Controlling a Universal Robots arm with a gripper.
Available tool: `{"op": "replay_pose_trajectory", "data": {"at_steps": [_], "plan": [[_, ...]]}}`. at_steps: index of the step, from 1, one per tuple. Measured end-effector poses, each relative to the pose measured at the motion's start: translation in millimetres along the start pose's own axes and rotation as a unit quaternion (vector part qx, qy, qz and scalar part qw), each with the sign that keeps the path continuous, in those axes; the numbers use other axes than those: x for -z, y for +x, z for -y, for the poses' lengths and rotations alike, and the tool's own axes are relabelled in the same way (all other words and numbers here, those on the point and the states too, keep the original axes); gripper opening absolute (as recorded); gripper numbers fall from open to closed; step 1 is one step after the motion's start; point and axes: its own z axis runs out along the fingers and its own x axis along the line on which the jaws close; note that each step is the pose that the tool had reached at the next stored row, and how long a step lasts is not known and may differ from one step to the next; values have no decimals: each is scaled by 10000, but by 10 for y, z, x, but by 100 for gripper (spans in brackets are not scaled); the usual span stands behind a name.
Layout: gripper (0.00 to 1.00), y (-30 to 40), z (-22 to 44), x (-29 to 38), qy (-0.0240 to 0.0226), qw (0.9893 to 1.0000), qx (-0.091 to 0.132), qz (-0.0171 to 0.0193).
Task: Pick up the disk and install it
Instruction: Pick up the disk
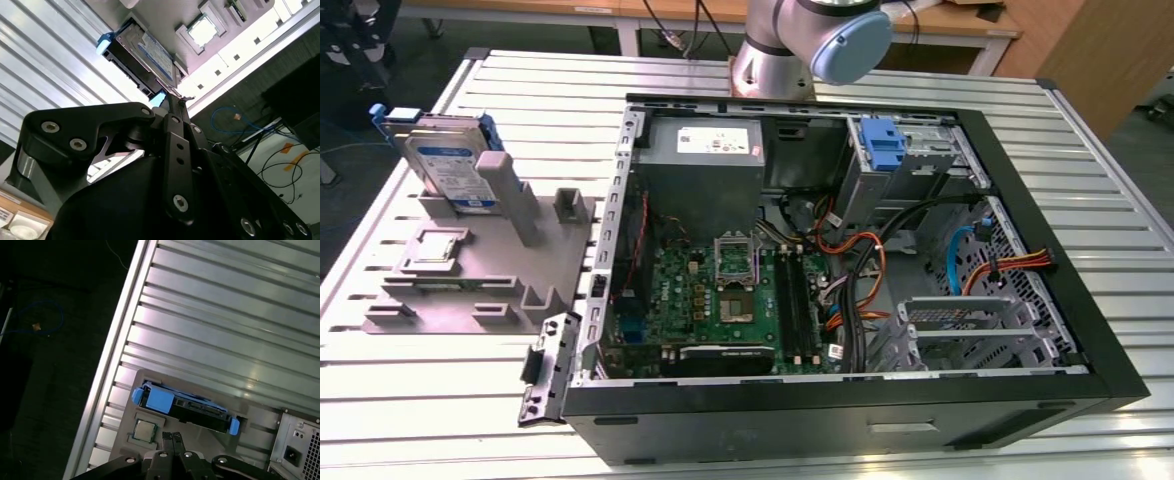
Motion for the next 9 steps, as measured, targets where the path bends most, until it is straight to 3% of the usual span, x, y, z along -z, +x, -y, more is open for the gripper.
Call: {"op": "replay_pose_trajectory", "data": {"at_steps": [9], "plan": [[10,0,0,0,-6,9994,345,-16]]}}
